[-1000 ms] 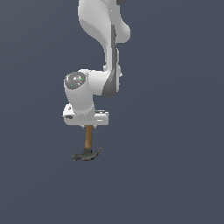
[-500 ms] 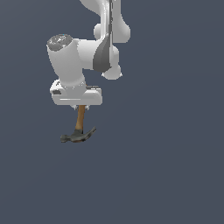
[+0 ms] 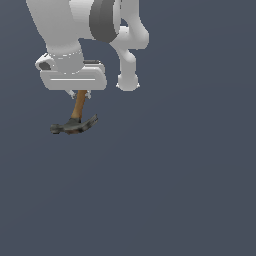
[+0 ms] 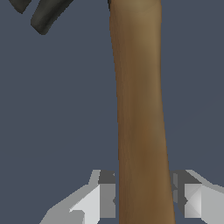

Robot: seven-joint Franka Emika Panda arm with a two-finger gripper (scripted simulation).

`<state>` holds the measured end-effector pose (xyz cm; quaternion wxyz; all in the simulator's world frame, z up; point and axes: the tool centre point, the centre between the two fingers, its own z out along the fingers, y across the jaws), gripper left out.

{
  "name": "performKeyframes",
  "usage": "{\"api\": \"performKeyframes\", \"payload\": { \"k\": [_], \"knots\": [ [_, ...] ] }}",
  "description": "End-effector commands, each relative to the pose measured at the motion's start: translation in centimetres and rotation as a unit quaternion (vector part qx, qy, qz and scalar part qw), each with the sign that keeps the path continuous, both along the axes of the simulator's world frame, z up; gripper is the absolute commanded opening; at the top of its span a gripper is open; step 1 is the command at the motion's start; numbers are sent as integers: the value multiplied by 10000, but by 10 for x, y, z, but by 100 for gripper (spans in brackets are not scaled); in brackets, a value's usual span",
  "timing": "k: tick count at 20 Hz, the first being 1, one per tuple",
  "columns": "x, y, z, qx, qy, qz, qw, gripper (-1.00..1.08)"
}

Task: Pick up the object and move it to a goal position.

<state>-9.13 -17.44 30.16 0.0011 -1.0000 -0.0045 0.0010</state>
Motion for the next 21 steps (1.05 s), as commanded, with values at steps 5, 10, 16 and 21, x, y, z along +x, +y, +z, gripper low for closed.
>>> {"api": "performKeyframes", "payload": {
  "k": [5, 10, 16, 21],
  "knots": [
    [-24, -17, 58, -4, -13, 5, 10000, -100],
    [-35, -26, 87, -8, -11, 8, 10000, -100],
    [-41, -32, 105, -8, -11, 8, 10000, -100],
    [-40, -32, 105, -11, -10, 12, 10000, -100]
  ]
}}
